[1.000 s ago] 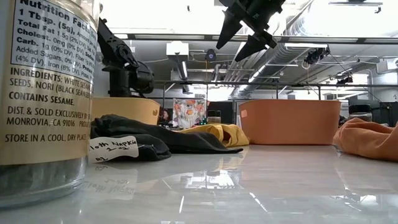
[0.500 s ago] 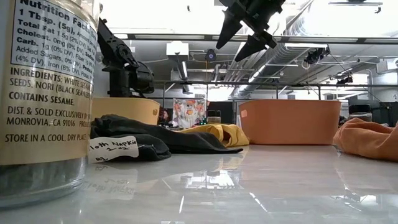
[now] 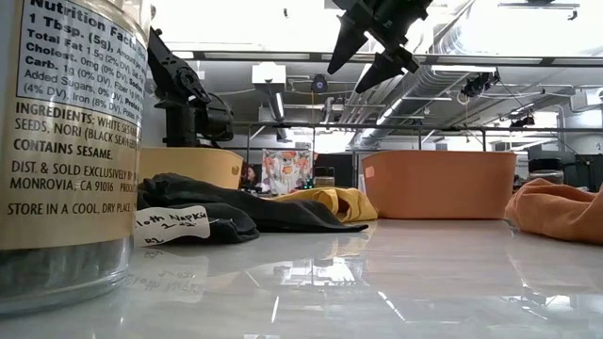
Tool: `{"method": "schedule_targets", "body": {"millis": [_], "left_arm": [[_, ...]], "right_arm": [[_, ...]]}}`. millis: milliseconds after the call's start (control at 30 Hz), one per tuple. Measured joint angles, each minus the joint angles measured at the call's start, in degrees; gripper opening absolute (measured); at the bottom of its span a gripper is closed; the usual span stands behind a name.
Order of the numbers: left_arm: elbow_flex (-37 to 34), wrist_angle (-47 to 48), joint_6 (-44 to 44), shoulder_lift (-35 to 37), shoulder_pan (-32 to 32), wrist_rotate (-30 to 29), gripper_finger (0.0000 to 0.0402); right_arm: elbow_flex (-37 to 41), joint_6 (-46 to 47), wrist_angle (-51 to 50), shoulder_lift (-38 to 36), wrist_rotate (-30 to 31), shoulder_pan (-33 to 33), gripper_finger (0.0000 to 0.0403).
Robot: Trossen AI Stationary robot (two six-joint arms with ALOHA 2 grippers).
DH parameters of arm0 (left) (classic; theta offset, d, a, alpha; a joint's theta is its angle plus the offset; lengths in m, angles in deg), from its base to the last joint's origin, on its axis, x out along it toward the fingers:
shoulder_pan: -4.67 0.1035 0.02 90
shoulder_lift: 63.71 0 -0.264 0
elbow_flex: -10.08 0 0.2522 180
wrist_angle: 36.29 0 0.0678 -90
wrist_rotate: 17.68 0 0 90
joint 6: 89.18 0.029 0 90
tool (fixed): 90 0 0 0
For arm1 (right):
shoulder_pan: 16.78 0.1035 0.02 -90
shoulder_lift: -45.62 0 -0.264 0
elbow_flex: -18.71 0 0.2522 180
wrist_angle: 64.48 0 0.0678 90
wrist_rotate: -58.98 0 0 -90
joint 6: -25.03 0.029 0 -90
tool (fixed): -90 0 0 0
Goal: Sort spices by type
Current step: Put the top brown seasoning bottle into the yellow bin, then put the brown seasoning bottle into the yellow bin
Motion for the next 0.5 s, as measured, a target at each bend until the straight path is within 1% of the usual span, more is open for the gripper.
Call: {"method": "schedule_targets", "body": {"millis": [200,300,500], "left_arm": [[0.0,0.07,0.02,-0.02,0.0,0.75,0.0208],[0.0,0.03,-0.02,-0.02,0.0,0.97,0.0225],[0.02,-0.15,-0.06,-0.02,0.07,1.31,0.0271]], "right_arm": [[0.0,-1.05,0.0,0.0,0.0,0.01,0.0348],[0.0,-1.47,0.0,0.0,0.01,0.0,0.0348],[0.0,-1.51,0.0,0.0,0.0,0.0,0.0348]]}}
